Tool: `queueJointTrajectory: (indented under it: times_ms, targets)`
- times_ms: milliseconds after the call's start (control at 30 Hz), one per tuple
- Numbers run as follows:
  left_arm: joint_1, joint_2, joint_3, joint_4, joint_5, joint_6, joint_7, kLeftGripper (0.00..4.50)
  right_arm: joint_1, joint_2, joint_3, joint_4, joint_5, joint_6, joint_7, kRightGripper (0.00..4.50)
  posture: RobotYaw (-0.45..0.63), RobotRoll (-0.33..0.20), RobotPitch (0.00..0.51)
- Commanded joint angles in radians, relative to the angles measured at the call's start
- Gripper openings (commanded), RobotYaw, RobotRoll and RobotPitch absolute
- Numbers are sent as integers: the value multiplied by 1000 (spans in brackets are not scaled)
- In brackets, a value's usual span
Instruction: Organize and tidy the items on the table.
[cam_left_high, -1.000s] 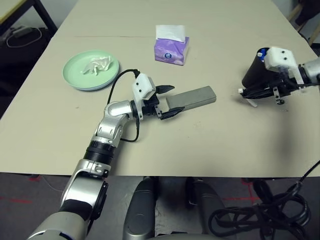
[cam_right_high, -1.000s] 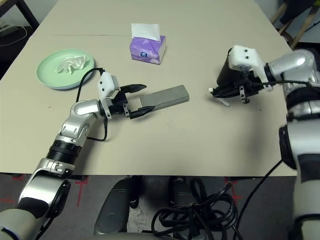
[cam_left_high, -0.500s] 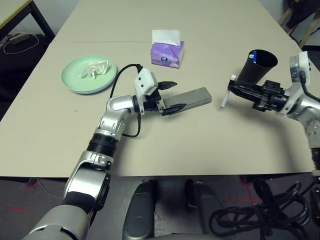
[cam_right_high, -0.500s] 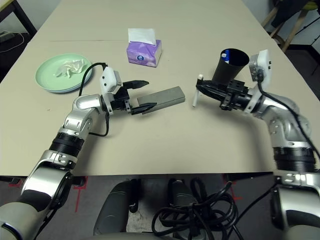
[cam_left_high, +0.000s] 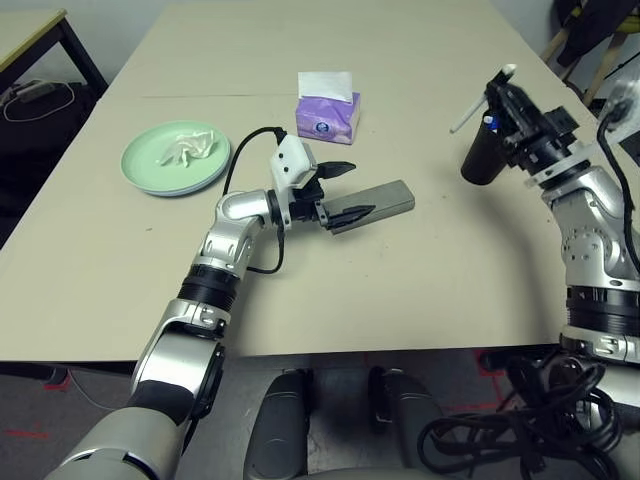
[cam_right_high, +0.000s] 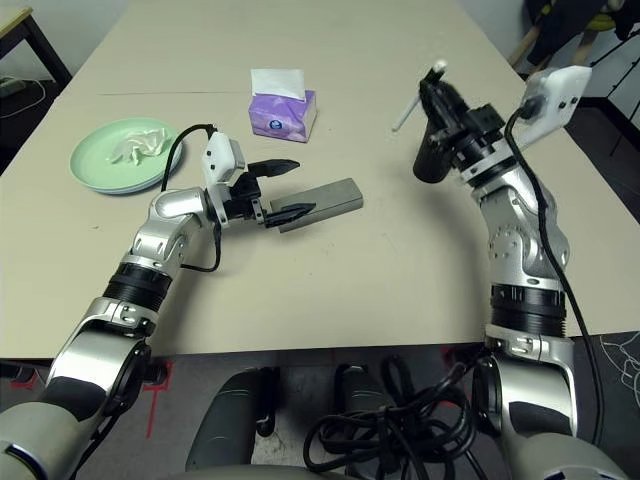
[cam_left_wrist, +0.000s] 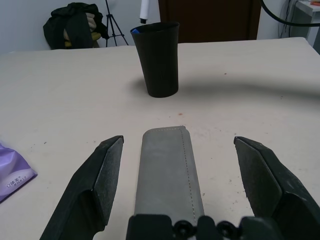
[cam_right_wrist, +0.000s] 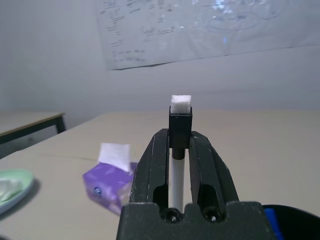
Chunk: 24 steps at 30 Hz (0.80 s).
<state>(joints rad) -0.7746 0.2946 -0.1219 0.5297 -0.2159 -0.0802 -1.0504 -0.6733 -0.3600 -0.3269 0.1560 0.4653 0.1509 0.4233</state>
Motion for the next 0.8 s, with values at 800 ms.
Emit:
queueJointTrajectory:
  times_ms: [800]
  targets:
    - [-54, 14, 27, 38, 7, 7, -1, 4500, -97, -37, 15, 48, -129, 291, -346, 411, 29, 0, 103]
